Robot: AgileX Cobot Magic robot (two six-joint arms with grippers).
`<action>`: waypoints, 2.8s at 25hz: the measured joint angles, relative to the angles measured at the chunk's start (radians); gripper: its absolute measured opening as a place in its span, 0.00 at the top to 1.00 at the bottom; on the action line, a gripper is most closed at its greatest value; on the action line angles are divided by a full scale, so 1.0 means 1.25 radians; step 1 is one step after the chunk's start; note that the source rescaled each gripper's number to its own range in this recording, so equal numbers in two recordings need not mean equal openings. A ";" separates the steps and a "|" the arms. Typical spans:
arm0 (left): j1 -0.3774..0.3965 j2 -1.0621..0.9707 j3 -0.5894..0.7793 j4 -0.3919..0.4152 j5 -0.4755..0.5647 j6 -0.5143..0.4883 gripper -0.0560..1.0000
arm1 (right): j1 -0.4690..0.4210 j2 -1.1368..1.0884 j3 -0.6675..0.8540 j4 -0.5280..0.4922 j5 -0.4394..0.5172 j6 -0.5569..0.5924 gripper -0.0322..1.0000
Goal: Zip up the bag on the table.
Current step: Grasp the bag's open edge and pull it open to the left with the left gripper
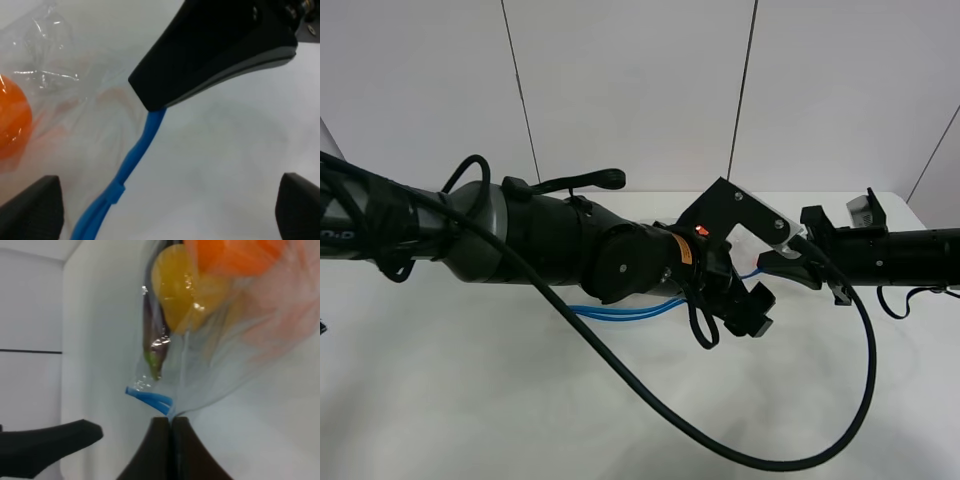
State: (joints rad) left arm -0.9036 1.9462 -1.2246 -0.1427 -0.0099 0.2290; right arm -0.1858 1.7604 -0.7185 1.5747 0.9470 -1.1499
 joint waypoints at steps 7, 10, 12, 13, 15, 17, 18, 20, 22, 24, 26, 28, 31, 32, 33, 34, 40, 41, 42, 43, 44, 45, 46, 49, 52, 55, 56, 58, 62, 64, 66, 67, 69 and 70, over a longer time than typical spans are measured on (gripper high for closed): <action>0.001 0.035 0.000 0.001 -0.021 0.010 0.00 | 0.000 -0.001 0.000 0.013 0.021 -0.011 0.97; 0.001 0.038 0.000 0.001 -0.022 0.011 0.00 | 0.000 -0.010 0.001 0.013 0.022 -0.012 0.97; 0.001 0.038 0.000 0.001 -0.026 0.011 0.00 | 0.000 -0.024 0.001 0.014 0.023 -0.015 0.97; 0.001 0.038 0.000 0.001 -0.026 0.011 0.00 | 0.000 -0.030 0.001 0.014 0.024 -0.016 0.97; 0.001 0.038 0.000 0.001 -0.027 0.011 0.00 | 0.000 -0.044 0.001 0.014 0.024 -0.017 0.97; 0.001 0.038 0.000 0.001 -0.028 0.011 0.00 | 0.000 -0.048 0.001 0.012 0.021 -0.017 0.97; 0.001 0.038 0.000 0.001 -0.028 0.011 0.00 | 0.000 -0.048 0.001 0.009 0.020 -0.017 0.97; 0.001 0.038 0.000 0.001 -0.030 0.012 0.00 | 0.000 -0.048 0.001 0.004 0.018 -0.017 0.97; 0.001 0.038 0.000 0.001 -0.036 0.018 0.00 | 0.000 -0.048 0.001 0.004 0.018 -0.017 0.97; 0.001 0.038 0.000 0.001 -0.045 0.028 0.01 | 0.000 -0.048 0.001 0.003 0.018 -0.017 0.97; 0.003 0.038 0.000 0.001 -0.049 0.036 0.03 | 0.000 -0.048 0.001 0.003 0.021 -0.017 0.97; 0.005 0.038 0.000 0.001 -0.054 0.050 0.05 | 0.000 -0.048 0.001 0.002 0.030 -0.017 0.97; 0.022 0.038 0.000 0.001 -0.058 0.059 0.06 | 0.000 -0.048 0.001 0.005 0.045 -0.017 0.97; 0.026 0.038 0.000 0.001 -0.058 0.060 0.06 | 0.000 -0.048 0.001 0.007 0.045 -0.017 0.97; 0.032 0.038 0.000 0.001 -0.059 0.061 0.06 | 0.000 -0.048 0.001 0.007 0.045 -0.017 0.97; 0.037 0.038 0.000 0.001 -0.062 0.061 0.06 | 0.001 -0.048 0.001 0.007 0.045 -0.017 0.97; 0.041 0.038 0.000 0.001 -0.078 0.074 0.06 | 0.052 -0.048 0.001 0.018 0.043 -0.028 0.97; 0.041 0.038 0.000 0.001 -0.077 0.074 0.06 | 0.062 -0.048 0.001 0.022 0.041 -0.030 0.97; 0.041 0.038 0.000 0.001 -0.076 0.076 0.06 | 0.066 -0.048 0.001 0.025 0.039 -0.031 0.97; 0.043 0.038 0.000 0.001 -0.074 0.077 0.06 | 0.068 -0.048 0.001 0.026 0.039 -0.032 0.97; 0.047 0.038 0.000 0.001 -0.069 0.077 0.06 | 0.068 -0.048 0.001 0.027 0.038 -0.032 0.97; 0.050 0.038 0.000 0.001 -0.060 0.078 0.06 | 0.068 -0.050 0.001 0.028 0.035 -0.032 0.97; 0.055 0.038 0.000 0.001 -0.052 0.079 0.06 | 0.068 -0.053 0.001 0.028 0.033 -0.032 0.97; 0.071 0.040 0.000 0.001 -0.030 0.080 0.06 | 0.068 -0.072 -0.003 0.027 0.021 -0.032 0.97; 0.085 0.049 0.000 0.001 -0.023 0.079 0.06 | 0.068 -0.091 -0.007 0.016 0.006 -0.025 0.97; 0.085 0.052 0.000 0.001 -0.022 0.079 0.06 | 0.068 -0.094 -0.007 -0.011 -0.009 -0.020 0.97; 0.085 0.053 0.000 0.001 -0.022 0.079 0.06 | 0.068 -0.094 -0.007 -0.017 -0.015 -0.017 0.97; 0.085 0.053 0.000 0.001 -0.022 0.079 0.06 | 0.068 -0.094 -0.007 -0.019 -0.024 -0.017 0.97; 0.085 0.050 0.000 -0.001 -0.023 0.079 0.06 | 0.068 -0.094 -0.007 -0.022 -0.033 -0.015 0.97; 0.085 0.045 0.000 -0.002 -0.023 0.079 0.06 | 0.068 -0.094 -0.007 -0.023 -0.034 -0.014 0.97; 0.085 0.046 0.000 -0.002 -0.028 0.079 0.07 | 0.072 -0.094 -0.007 -0.022 -0.035 -0.014 0.97; 0.085 0.046 0.000 -0.002 -0.028 0.078 0.07 | 0.074 -0.094 -0.007 -0.022 -0.035 -0.014 0.97; 0.085 0.046 0.000 -0.002 -0.028 0.077 0.08 | 0.074 -0.094 -0.007 -0.022 -0.035 -0.014 0.97; 0.085 0.046 0.000 -0.002 -0.029 0.077 0.08 | 0.074 -0.094 -0.007 -0.021 -0.035 -0.014 0.97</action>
State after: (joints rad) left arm -0.7980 2.0032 -1.2246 -0.1454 -0.0457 0.3249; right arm -0.0930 1.6429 -0.7268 1.5481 0.9028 -1.1673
